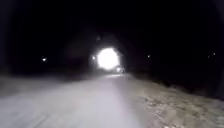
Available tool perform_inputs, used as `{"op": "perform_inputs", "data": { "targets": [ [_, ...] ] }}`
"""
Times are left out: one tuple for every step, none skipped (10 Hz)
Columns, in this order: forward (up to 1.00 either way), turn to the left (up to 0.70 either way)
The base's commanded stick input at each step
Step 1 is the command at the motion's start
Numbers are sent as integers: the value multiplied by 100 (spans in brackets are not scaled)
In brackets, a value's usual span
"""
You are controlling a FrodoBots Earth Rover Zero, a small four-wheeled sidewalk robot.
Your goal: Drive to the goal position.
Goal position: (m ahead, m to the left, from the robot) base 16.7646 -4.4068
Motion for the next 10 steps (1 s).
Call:
{"op": "perform_inputs", "data": {
  "targets": [
    [100,26],
    [100,4],
    [100,0],
    [100,0],
    [100,0],
    [100,0],
    [100,0],
    [100,0],
    [100,0],
    [100,0]
  ]
}}
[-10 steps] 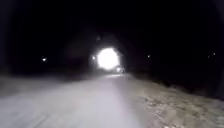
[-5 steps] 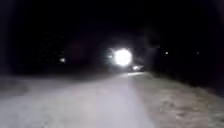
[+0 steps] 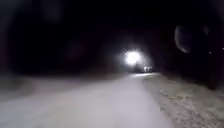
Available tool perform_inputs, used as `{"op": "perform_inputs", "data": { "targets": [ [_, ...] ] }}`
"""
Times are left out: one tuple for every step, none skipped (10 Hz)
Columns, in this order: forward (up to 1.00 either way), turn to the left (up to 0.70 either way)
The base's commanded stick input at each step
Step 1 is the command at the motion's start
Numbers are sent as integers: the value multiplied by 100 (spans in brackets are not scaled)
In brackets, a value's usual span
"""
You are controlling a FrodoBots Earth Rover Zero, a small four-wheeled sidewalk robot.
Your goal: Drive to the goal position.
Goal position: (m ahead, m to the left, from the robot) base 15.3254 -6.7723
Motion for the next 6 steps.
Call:
{"op": "perform_inputs", "data": {
  "targets": [
    [100,0],
    [100,-14],
    [100,-30],
    [100,-37],
    [100,-33],
    [100,-16]
  ]
}}
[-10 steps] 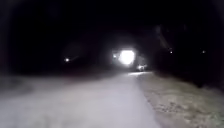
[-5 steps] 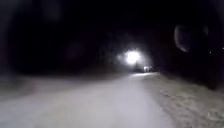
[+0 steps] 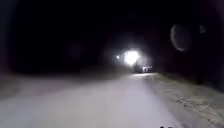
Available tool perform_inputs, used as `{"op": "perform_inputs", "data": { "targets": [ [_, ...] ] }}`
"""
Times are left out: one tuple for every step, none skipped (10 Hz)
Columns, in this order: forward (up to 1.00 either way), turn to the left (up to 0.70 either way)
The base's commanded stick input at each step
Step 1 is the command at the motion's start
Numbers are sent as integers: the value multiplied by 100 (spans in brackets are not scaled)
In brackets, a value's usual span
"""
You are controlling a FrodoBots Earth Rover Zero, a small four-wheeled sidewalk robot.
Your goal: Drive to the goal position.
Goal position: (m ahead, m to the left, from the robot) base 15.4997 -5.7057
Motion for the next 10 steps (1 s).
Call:
{"op": "perform_inputs", "data": {
  "targets": [
    [100,0],
    [100,0],
    [100,0],
    [100,0],
    [100,-13],
    [100,-32],
    [100,-38],
    [100,-33],
    [100,-21],
    [100,-5]
  ]
}}
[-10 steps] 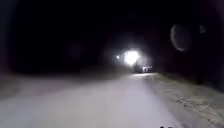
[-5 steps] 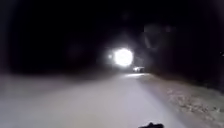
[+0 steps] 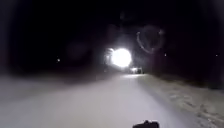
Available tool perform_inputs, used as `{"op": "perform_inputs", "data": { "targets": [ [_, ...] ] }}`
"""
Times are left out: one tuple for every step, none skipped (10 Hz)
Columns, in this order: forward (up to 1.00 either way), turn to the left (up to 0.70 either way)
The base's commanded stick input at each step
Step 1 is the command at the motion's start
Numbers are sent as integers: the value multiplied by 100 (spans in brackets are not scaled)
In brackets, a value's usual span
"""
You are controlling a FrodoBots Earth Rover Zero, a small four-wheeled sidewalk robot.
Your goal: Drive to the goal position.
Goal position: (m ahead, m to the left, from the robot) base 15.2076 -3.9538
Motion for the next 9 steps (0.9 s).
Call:
{"op": "perform_inputs", "data": {
  "targets": [
    [100,0],
    [100,0],
    [100,0],
    [100,0],
    [100,0],
    [100,0],
    [100,0],
    [100,0],
    [100,0]
  ]
}}
